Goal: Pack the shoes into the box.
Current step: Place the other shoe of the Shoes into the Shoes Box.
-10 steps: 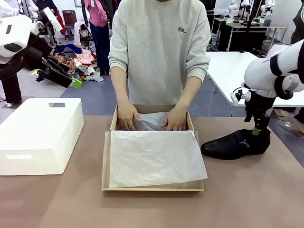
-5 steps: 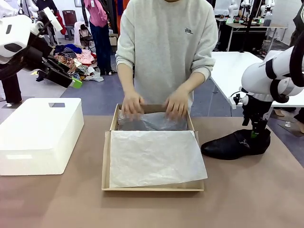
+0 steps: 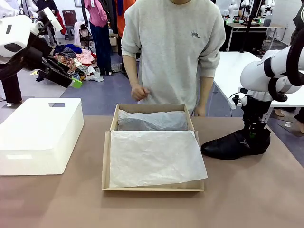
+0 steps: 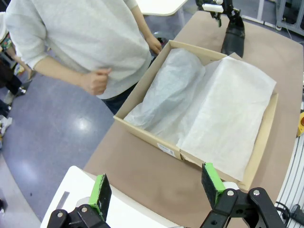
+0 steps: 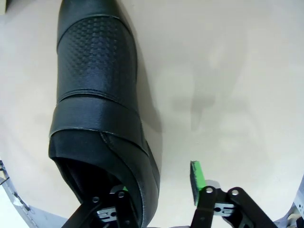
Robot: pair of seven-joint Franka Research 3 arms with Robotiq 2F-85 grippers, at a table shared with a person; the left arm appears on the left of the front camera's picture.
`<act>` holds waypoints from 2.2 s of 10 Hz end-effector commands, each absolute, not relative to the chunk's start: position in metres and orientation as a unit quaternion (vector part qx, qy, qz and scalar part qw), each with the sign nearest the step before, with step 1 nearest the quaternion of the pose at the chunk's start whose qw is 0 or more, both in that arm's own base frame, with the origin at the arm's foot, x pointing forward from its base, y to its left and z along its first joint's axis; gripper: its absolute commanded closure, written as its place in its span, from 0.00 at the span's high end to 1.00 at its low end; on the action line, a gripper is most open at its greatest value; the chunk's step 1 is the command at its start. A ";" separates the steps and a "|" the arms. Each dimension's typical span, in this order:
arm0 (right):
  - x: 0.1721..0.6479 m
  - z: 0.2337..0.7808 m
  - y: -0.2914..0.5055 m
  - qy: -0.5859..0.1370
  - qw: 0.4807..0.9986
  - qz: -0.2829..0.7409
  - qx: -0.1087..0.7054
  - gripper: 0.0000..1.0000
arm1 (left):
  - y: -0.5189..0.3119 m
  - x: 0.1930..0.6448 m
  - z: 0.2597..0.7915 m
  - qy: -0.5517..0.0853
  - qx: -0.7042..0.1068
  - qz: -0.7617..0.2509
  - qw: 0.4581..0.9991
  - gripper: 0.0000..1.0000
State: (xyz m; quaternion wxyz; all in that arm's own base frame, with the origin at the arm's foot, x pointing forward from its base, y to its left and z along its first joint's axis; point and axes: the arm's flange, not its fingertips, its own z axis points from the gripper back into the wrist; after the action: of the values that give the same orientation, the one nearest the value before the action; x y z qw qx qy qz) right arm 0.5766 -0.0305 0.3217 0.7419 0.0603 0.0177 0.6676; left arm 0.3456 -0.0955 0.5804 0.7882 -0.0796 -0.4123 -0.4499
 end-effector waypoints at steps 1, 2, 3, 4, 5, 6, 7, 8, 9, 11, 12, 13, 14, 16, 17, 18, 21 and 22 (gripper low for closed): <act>0.583 0.324 -0.035 0.023 0.731 0.679 0.067 0.00 | -0.095 0.347 0.580 -0.419 -0.082 -0.451 0.784 1.00; 0.582 0.324 -0.035 0.025 0.730 0.680 0.069 0.00 | -0.095 0.347 0.580 -0.419 -0.082 -0.451 0.784 1.00; 0.582 0.325 -0.035 0.026 0.730 0.679 0.070 0.00 | -0.095 0.347 0.580 -0.419 -0.082 -0.451 0.784 1.00; 0.582 0.325 -0.036 0.025 0.731 0.678 0.072 0.00 | -0.095 0.347 0.580 -0.419 -0.082 -0.451 0.784 1.00; 0.582 0.326 -0.037 0.026 0.733 0.676 0.073 0.00 | -0.095 0.347 0.580 -0.419 -0.082 -0.451 0.784 1.00; 0.581 0.329 -0.039 0.023 0.735 0.674 0.071 0.00 | -0.095 0.347 0.580 -0.419 -0.082 -0.451 0.784 1.00; 0.580 0.335 -0.040 0.011 0.738 0.670 0.071 0.00 | -0.095 0.347 0.580 -0.419 -0.082 -0.451 0.784 1.00; 0.577 0.346 -0.041 0.006 0.749 0.659 0.068 0.00 | -0.095 0.347 0.580 -0.419 -0.082 -0.451 0.784 1.00; 0.574 0.358 -0.042 0.006 0.758 0.649 0.065 0.00 | -0.095 0.347 0.580 -0.419 -0.082 -0.451 0.784 1.00; 0.572 0.383 -0.045 0.015 0.776 0.626 0.080 0.00 | -0.095 0.347 0.580 -0.419 -0.082 -0.451 0.784 1.00; 0.573 0.395 -0.047 0.017 0.783 0.616 0.087 0.00 | -0.095 0.347 0.580 -0.419 -0.082 -0.451 0.784 1.00; 0.573 0.411 -0.047 0.013 0.801 0.590 0.097 0.00 | -0.095 0.347 0.580 -0.419 -0.082 -0.451 0.784 1.00; 0.570 0.425 -0.047 0.004 0.822 0.561 0.100 0.00 | -0.095 0.347 0.580 -0.419 -0.082 -0.451 0.784 1.00; 0.565 0.450 -0.046 -0.003 0.877 0.470 0.099 0.00 | -0.095 0.347 0.580 -0.419 -0.082 -0.451 0.784 1.00; 0.561 0.460 -0.044 -0.013 0.885 0.453 0.109 0.00 | -0.095 0.347 0.580 -0.419 -0.082 -0.451 0.784 1.00; 0.558 0.466 -0.044 -0.034 0.901 0.421 0.101 0.00 | -0.095 0.347 0.580 -0.419 -0.082 -0.451 0.784 1.00; 0.551 0.468 -0.038 -0.045 0.900 0.428 0.062 0.00 | -0.095 0.347 0.580 -0.419 -0.082 -0.451 0.784 1.00; 0.559 0.471 -0.045 -0.019 0.901 0.421 0.100 0.00 | -0.095 0.347 0.580 -0.419 -0.082 -0.451 0.784 1.00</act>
State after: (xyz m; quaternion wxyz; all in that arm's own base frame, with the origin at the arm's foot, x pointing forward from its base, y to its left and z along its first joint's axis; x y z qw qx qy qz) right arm 0.5590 -0.0430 0.4711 0.9011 0.0902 -0.0266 0.4233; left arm 0.3457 -0.0955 0.5804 0.7882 -0.0795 -0.4124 -0.4498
